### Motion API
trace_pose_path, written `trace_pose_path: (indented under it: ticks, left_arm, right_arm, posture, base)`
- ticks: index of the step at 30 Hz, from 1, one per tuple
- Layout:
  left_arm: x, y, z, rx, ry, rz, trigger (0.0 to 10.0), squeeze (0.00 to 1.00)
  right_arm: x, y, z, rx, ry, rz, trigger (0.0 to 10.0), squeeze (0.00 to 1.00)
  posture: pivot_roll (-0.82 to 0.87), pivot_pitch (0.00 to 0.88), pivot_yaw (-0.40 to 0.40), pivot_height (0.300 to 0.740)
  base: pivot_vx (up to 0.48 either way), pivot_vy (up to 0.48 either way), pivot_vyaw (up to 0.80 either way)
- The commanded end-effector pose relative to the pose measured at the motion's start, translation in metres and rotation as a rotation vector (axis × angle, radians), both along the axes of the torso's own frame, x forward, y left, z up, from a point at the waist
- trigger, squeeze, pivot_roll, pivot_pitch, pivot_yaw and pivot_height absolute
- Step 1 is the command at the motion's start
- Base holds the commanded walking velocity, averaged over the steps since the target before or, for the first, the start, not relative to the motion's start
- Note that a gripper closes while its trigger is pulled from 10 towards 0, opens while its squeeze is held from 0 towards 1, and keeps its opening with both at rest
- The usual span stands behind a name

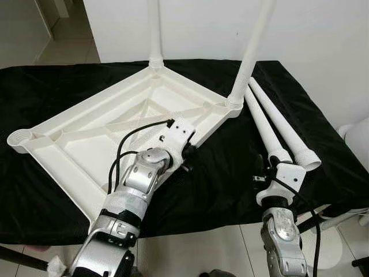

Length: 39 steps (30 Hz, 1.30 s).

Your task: Building children table

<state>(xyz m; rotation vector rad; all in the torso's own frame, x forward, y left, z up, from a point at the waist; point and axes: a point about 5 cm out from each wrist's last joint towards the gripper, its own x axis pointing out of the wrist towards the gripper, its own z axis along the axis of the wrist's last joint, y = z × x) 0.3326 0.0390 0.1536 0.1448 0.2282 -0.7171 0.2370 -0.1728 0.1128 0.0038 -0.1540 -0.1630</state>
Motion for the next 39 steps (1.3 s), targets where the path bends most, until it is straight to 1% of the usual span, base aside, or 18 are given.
trace_pose_path:
  ticks: [1,4,5,6,7,9,11,12,13,16,19,20,23,24,28,35,37,39]
  left_arm:
    - [0.004,0.008,0.002,0.006,-0.053,0.172,10.0,1.0]
    - [-0.002,0.004,0.009,-0.029,-0.089,0.1,10.0,1.0]
    - [-0.005,0.003,0.013,-0.053,-0.099,0.063,10.0,0.78]
    - [-0.005,0.003,0.013,-0.053,-0.099,0.063,10.0,0.78]
    - [-0.011,0.002,0.016,-0.056,-0.132,-0.009,10.0,0.0]
    - [-0.028,0.009,0.022,-0.075,-0.185,-0.169,10.0,0.0]
    - [-0.028,0.009,0.022,-0.075,-0.185,-0.169,10.0,0.0]
    - [-0.035,0.013,0.024,-0.079,-0.197,-0.226,10.0,0.0]
    - [-0.042,0.018,0.027,-0.109,-0.241,-0.285,10.0,0.0]
    - [-0.061,0.045,0.027,-0.13,-0.224,-0.469,10.0,0.0]
    - [-0.063,0.056,0.025,-0.093,-0.216,-0.508,10.0,0.0]
    - [-0.062,0.067,0.022,-0.045,-0.203,-0.517,10.0,0.0]
    - [-0.059,0.083,0.02,0.013,-0.185,-0.513,10.0,0.0]
    - [-0.056,0.093,0.021,0.051,-0.194,-0.501,10.0,0.0]
    - [-0.041,0.116,0.023,0.105,-0.213,-0.402,10.0,0.0]
    - [-0.027,0.137,0.026,0.162,-0.227,-0.307,10.0,0.0]
    - [-0.01,0.161,0.031,0.199,-0.253,-0.141,10.0,0.0]
    - [-0.01,0.161,0.031,0.199,-0.253,-0.141,10.0,0.0]
  right_arm:
    - [-0.001,0.001,0.001,0.002,-0.007,0.001,10.0,0.0]
    - [-0.001,0.002,0.001,0.001,-0.006,0.006,10.0,0.0]
    - [0.0,0.003,0.001,0.0,-0.005,0.008,10.0,0.0]
    - [0.0,0.003,0.001,0.0,-0.005,0.008,10.0,0.0]
    - [0.0,0.003,0.001,0.0,-0.006,0.01,10.0,0.0]
    - [0.0,0.003,0.001,-0.001,-0.006,0.012,10.0,0.0]
    - [0.0,0.003,0.001,-0.001,-0.006,0.012,10.0,0.0]
    - [0.0,0.003,0.001,-0.001,-0.006,0.012,10.0,0.0]
    - [0.0,0.002,0.001,-0.002,-0.005,0.012,10.0,0.0]
    - [0.0,0.002,0.001,0.0,-0.005,0.013,10.0,0.0]
    - [0.001,0.002,0.001,0.0,-0.005,0.014,10.0,0.0]
    - [0.001,0.002,0.001,0.0,-0.005,0.015,10.0,0.0]
    - [0.002,0.002,0.001,0.0,-0.006,0.017,10.0,0.0]
    - [0.003,0.002,0.001,-0.001,-0.006,0.019,10.0,0.0]
    - [0.006,0.002,0.002,-0.004,-0.009,0.023,10.0,0.0]
    - [0.007,0.001,0.003,-0.008,-0.008,0.026,10.0,0.0]
    - [0.009,0.001,0.002,-0.032,0.007,0.031,10.0,0.0]
    - [0.009,0.001,0.002,-0.032,0.007,0.031,10.0,0.0]
  posture:
    - [-0.01,0.019,0.009,0.74]
    - [-0.01,0.019,0.005,0.74]
    - [-0.01,0.019,0.005,0.74]
    - [-0.01,0.019,0.005,0.74]
    - [0.0,0.02,0.001,0.74]
    - [0.0,0.022,-0.001,0.74]
    - [0.0,0.022,-0.001,0.74]
    - [0.0,0.022,-0.001,0.74]
    - [0.0,0.022,0.0,0.74]
    - [0.01,0.022,-0.003,0.74]
    - [0.01,0.021,-0.005,0.74]
    - [0.02,0.02,-0.007,0.74]
    - [0.02,0.016,-0.009,0.74]
    - [0.02,0.015,-0.01,0.74]
    - [0.02,0.012,-0.017,0.74]
    - [0.02,0.01,-0.024,0.74]
    - [0.03,0.007,-0.029,0.74]
    - [0.03,0.007,-0.029,0.74]
  base:
    - [0.0,0.0,0.0]
    - [0.0,0.0,0.0]
    - [0.0,0.0,0.0]
    - [0.0,0.0,0.0]
    - [0.0,0.0,0.0]
    - [0.0,0.0,0.0]
    - [0.0,0.0,0.0]
    - [0.0,0.0,0.0]
    - [0.0,0.0,0.0]
    - [0.0,0.0,0.0]
    - [0.0,0.0,0.0]
    - [0.0,0.0,0.0]
    - [0.0,0.0,0.0]
    - [0.0,0.0,0.0]
    - [0.0,0.0,0.0]
    - [0.0,0.0,0.0]
    - [0.0,0.0,0.0]
    - [0.0,0.0,0.0]
